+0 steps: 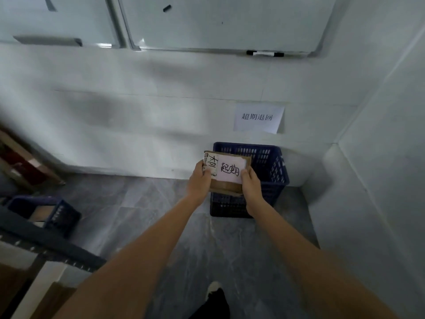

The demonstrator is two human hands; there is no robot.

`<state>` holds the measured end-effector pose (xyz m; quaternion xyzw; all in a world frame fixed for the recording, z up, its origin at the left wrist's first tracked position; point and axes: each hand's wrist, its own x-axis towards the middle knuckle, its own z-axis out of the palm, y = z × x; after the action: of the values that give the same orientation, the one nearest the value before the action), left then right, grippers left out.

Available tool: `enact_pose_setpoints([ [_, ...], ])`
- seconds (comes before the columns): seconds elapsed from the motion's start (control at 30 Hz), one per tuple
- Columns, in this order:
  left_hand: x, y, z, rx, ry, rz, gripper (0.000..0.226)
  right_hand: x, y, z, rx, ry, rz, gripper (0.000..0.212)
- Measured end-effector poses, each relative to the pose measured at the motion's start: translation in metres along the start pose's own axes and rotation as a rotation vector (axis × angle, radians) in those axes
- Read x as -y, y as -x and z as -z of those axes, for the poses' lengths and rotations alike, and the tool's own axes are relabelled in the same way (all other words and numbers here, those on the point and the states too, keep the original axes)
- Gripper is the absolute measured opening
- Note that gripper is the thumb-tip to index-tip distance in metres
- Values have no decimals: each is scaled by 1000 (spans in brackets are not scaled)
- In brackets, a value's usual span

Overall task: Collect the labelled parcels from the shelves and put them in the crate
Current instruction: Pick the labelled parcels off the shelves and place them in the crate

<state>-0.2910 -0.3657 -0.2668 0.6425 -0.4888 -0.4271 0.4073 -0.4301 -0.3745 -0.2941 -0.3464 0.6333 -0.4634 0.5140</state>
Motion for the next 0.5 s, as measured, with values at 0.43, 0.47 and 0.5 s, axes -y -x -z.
enact_pose_setpoints([
  [0.43,22,-200,-112,83,-25,266,34,-1,-216,29,2,32,-204,42],
  [0.47,25,-218,-122,82,-26,285,33,-4,-237,31,9,37,-207,43],
  [0.5,29,-236,-132,76,-26,303,33,-5,-257,32,14,43,-215,43],
])
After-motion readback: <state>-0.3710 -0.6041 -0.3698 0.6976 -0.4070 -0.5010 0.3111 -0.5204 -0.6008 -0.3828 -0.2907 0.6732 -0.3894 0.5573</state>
